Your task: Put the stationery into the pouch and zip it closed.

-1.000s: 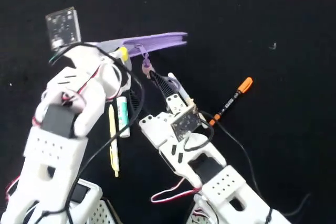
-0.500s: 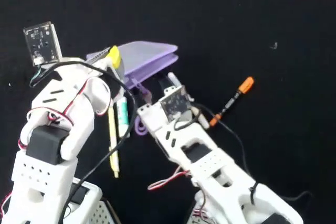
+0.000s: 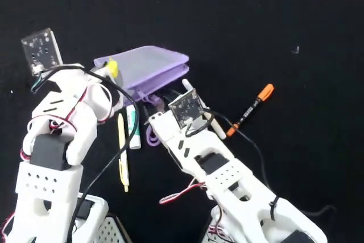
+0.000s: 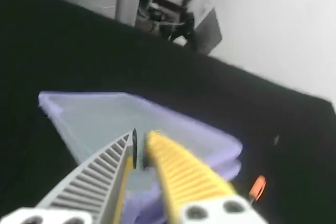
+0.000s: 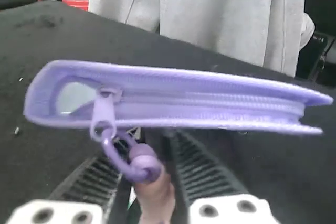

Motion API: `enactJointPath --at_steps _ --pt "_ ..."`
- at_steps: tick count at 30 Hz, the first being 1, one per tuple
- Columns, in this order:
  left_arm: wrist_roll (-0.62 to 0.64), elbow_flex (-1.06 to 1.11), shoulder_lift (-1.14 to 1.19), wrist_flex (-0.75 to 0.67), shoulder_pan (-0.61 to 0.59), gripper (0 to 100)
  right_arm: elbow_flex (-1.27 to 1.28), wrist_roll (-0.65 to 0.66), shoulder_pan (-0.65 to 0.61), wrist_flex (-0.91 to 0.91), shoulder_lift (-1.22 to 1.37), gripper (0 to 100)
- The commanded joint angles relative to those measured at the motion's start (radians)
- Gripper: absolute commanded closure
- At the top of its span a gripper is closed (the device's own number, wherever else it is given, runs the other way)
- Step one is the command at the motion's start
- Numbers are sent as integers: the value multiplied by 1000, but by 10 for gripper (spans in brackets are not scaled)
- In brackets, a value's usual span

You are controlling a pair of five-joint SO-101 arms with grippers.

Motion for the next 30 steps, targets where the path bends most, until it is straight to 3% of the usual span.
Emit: enactJointPath --at_steps 1,7,10,16,21,30 --pt "-25 -10 -18 117 19 801 -67 3 20 5 2 981" --pt "-203 1 -18 272 79 802 -70 3 20 3 2 984" --pt "-221 1 -20 305 79 802 -79 3 20 9 2 984" --pt "-222 81 -20 212 71 802 -79 3 20 9 2 984" --pt "-221 143 -20 120 -45 802 -79 3 20 9 2 984" --pt "-222 156 -74 117 -82 802 -81 3 25 9 2 984"
